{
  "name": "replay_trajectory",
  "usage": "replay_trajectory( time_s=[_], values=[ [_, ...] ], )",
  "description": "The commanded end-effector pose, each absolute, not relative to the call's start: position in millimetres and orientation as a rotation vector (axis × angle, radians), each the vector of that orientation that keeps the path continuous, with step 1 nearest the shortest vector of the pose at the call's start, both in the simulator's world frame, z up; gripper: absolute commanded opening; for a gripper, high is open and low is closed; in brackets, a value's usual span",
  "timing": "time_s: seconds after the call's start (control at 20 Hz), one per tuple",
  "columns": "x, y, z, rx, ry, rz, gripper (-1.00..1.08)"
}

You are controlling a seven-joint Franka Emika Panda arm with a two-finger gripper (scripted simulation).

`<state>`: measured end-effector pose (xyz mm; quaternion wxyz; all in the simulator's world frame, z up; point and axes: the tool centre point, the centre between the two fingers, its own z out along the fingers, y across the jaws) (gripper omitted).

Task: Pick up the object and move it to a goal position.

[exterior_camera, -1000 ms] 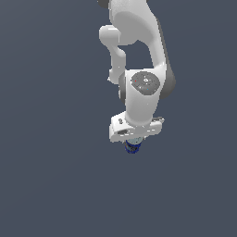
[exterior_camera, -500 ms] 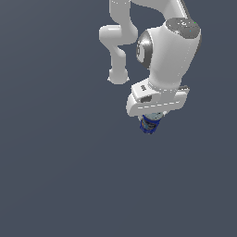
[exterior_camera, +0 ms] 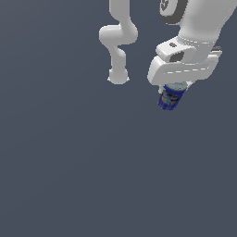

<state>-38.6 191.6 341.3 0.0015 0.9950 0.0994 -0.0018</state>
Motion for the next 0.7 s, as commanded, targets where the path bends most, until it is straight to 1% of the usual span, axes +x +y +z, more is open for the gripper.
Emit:
replay_trajectory(
  time_s=[0.0, 0.3, 0.65],
  values=[
    [-48.1, 205.6, 364.3, 3.124, 0.311, 0.000, -1.00],
    [-62.0, 228.7, 398.1, 3.125, 0.311, 0.000, -1.00],
    [-66.1, 237.5, 410.8, 3.126, 0.310, 0.000, -1.00]
  ],
)
